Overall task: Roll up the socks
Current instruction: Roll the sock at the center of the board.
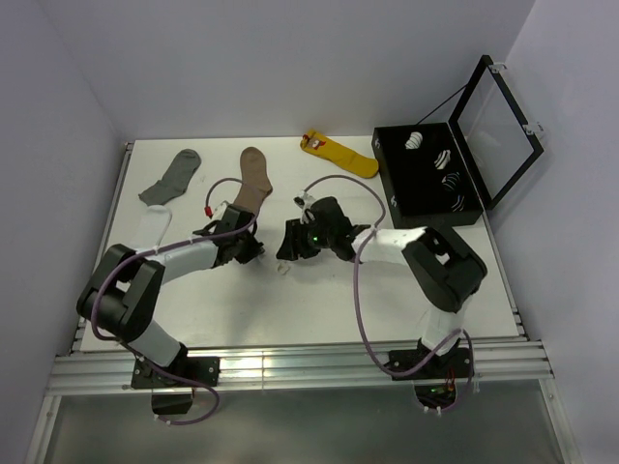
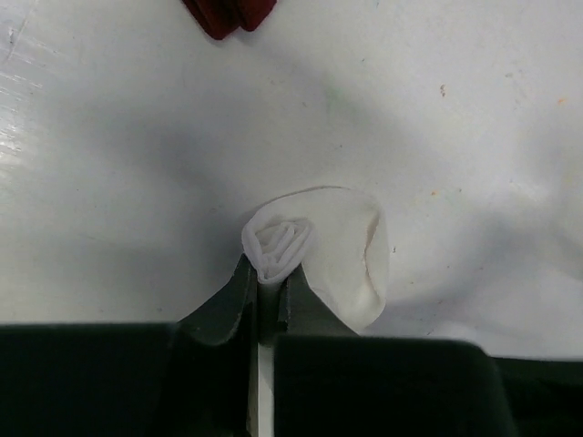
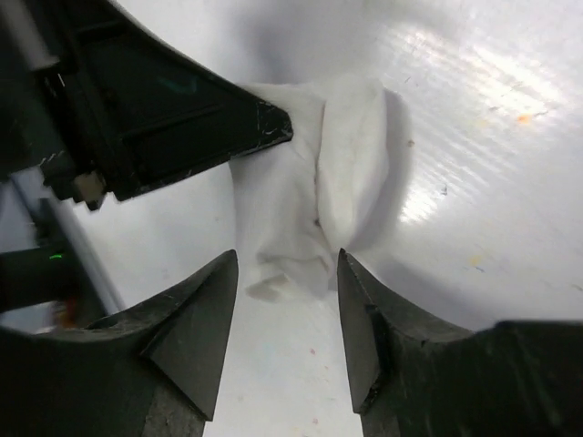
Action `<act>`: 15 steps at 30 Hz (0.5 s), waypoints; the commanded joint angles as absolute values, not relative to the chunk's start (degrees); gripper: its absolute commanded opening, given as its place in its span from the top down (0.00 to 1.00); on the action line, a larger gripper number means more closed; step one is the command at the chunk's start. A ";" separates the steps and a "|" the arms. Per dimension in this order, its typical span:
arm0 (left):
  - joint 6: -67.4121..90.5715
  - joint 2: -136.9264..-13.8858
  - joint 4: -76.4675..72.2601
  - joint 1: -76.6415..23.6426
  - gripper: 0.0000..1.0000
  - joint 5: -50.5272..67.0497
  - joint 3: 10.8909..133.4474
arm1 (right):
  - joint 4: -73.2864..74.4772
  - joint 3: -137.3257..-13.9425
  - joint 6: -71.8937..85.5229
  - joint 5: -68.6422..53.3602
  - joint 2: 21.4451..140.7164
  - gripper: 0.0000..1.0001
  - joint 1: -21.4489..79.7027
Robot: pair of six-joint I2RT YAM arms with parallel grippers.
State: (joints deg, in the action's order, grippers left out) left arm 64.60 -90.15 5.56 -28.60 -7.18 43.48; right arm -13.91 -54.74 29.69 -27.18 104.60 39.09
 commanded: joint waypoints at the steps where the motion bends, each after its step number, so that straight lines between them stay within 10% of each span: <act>1: 58.81 -92.72 18.18 -28.56 1.00 -9.05 47.79 | -13.80 -51.61 19.54 -11.10 97.22 0.44 43.49; 15: 53.88 -95.19 28.48 -29.00 1.00 -9.76 57.04 | -21.45 -51.32 3.08 15.47 97.11 0.39 59.93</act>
State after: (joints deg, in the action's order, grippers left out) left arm 56.18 -94.30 23.90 -28.71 -8.47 55.16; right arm -18.09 -50.02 8.21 8.75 95.35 58.08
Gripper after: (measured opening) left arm 0.074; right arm 0.612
